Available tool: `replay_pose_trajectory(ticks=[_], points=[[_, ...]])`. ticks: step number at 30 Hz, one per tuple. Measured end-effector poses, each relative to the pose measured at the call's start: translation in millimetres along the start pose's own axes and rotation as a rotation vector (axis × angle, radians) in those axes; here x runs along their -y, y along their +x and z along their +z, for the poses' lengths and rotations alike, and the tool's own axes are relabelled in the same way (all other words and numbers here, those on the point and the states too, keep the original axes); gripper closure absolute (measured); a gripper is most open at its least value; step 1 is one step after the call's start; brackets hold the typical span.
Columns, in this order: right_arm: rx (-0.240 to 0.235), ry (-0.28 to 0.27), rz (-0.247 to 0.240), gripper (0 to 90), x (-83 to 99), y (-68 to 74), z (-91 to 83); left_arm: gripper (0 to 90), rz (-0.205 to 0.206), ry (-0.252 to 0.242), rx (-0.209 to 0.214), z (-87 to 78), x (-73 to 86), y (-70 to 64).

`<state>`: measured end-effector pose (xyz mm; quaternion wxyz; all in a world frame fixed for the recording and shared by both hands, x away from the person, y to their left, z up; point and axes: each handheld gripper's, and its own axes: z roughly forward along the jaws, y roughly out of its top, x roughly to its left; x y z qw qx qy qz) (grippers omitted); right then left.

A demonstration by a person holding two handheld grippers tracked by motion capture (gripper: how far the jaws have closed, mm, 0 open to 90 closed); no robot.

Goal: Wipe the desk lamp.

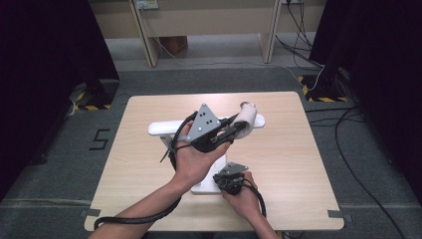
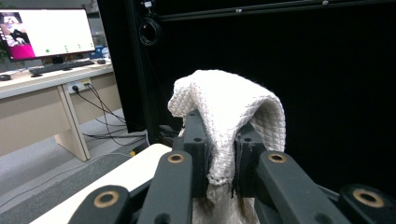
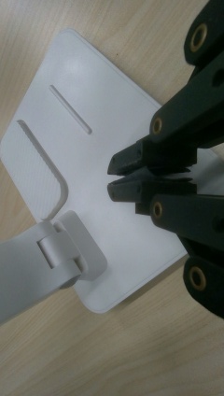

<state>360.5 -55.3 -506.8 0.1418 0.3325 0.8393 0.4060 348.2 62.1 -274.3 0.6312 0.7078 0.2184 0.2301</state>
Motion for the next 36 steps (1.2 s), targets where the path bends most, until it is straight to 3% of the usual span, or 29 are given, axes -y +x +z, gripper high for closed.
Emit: replay_pose_trajectory(ticks=[16, 34, 36], points=[[-0.004, -0.002, 0.004, 85.5, 0.1, -0.6, 0.3, 79.5, 0.001, 0.008, 0.029, 18.8, -4.3, -11.3], [-0.004, -0.003, 0.004, 85.5, 0.0, -0.3, 0.5, 79.5, 0.049, -0.007, 0.083, 25.2, -3.5, -32.8], [-0.003, -0.002, 0.003, 85.5, -0.1, -0.1, 0.5, 79.5, 0.07, -0.009, 0.086, 23.6, -2.5, -38.3]])
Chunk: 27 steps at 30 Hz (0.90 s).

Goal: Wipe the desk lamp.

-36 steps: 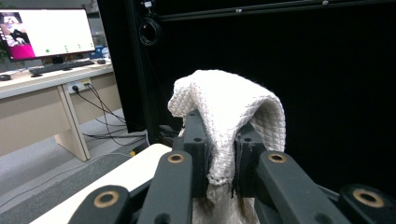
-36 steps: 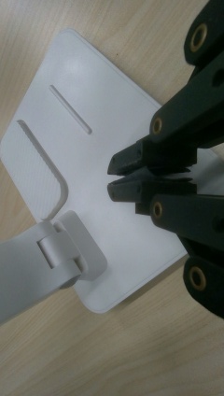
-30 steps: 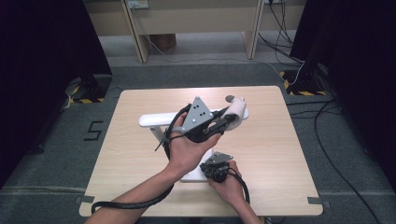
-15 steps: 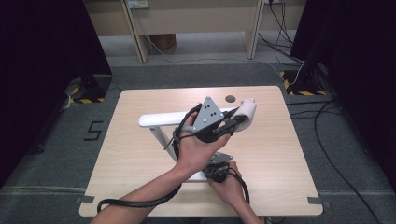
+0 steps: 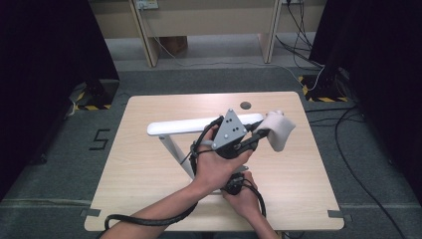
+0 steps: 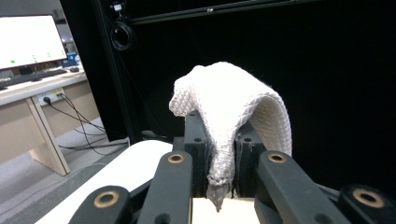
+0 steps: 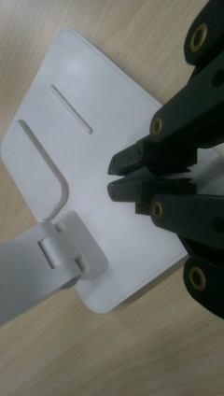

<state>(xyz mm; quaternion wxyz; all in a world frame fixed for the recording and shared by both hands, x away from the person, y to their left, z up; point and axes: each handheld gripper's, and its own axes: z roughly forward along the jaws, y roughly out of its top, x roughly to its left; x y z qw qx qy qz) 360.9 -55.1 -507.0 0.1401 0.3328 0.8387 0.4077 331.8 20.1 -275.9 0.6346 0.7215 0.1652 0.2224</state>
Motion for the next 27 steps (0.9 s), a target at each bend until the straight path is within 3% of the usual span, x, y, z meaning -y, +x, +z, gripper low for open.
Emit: replay_pose_trajectory(ticks=[8, 13, 21, 27], points=[[0.003, 0.004, -0.001, 85.5, -0.2, 0.3, -0.3, 79.6, 0.001, 0.031, 0.054, 1.1, 13.1, -19.2], [0.003, 0.003, -0.004, 85.5, -0.2, 0.3, -0.2, 79.7, -0.052, 0.045, 0.024, 0.6, 26.5, -10.5], [0.002, 0.004, -0.012, 85.5, -0.5, 0.2, 0.0, 79.8, -0.08, 0.074, -0.021, -4.0, 40.7, 3.7], [0.002, 0.005, -0.016, 85.5, -0.7, 0.1, 0.1, 79.9, -0.111, 0.065, -0.047, -7.2, 42.8, 9.7]])
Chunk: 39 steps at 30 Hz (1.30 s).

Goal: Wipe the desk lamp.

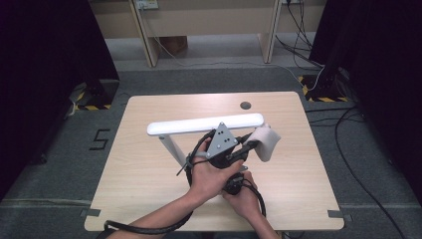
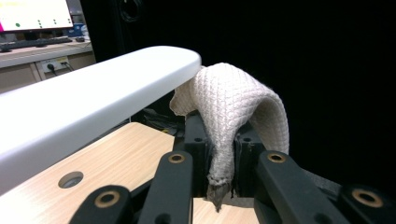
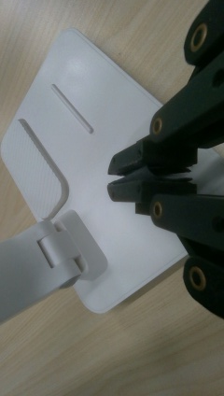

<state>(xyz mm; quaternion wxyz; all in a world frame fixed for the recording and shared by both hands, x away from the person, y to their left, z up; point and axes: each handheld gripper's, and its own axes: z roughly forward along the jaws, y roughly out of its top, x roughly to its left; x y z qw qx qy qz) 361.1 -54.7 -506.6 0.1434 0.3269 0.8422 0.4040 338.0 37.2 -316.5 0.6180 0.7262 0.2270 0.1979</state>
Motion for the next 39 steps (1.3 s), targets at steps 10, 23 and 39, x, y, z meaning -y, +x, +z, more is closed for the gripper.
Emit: replay_pose_trajectory(ticks=[10, 23, 39], points=[[0.0, -0.001, -0.003, 85.5, -0.1, 0.0, 0.2, 80.1, -0.02, -0.008, -0.023, 1.3, 0.4, 4.5], [0.001, 0.001, -0.003, 85.5, -0.7, 0.1, 0.6, 80.1, -0.036, -0.006, -0.05, -0.4, 0.4, 10.2], [0.002, -0.002, -0.006, 85.5, -1.1, 0.2, 1.3, 80.1, -0.063, -0.018, -0.076, -10.7, 1.1, 15.6]])
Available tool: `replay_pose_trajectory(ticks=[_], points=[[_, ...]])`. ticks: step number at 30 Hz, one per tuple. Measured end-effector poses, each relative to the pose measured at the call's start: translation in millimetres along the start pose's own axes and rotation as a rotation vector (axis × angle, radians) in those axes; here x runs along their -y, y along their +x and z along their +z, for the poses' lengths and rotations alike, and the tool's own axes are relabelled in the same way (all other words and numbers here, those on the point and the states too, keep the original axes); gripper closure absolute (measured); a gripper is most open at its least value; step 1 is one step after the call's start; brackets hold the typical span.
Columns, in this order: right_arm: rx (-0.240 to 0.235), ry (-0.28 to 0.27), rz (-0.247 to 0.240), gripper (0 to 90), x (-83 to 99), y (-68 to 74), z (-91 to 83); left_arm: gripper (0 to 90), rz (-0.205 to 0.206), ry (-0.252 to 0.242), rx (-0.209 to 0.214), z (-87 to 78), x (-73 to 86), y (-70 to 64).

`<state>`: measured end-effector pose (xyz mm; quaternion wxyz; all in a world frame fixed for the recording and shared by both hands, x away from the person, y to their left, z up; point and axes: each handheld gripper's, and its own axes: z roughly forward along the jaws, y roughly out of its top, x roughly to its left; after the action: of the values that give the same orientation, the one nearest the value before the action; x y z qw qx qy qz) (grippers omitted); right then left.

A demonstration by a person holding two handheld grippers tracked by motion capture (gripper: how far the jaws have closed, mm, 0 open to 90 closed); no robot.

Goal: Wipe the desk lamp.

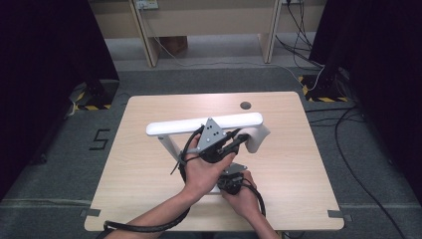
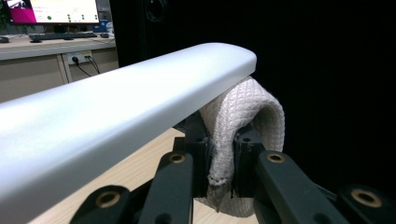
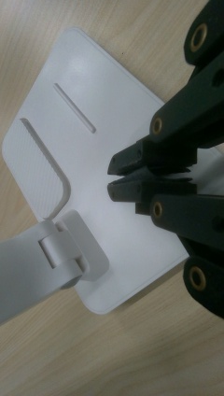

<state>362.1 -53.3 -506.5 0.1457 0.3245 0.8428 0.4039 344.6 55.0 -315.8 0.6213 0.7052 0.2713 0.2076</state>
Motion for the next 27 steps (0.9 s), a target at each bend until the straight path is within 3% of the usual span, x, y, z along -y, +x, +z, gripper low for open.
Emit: replay_pose_trajectory(ticks=[27], points=[[0.001, 0.0, 0.003, 85.5, 0.1, 0.5, 0.0, 80.1, -0.01, -0.003, -0.058, -32.0, 6.2, 18.4]])
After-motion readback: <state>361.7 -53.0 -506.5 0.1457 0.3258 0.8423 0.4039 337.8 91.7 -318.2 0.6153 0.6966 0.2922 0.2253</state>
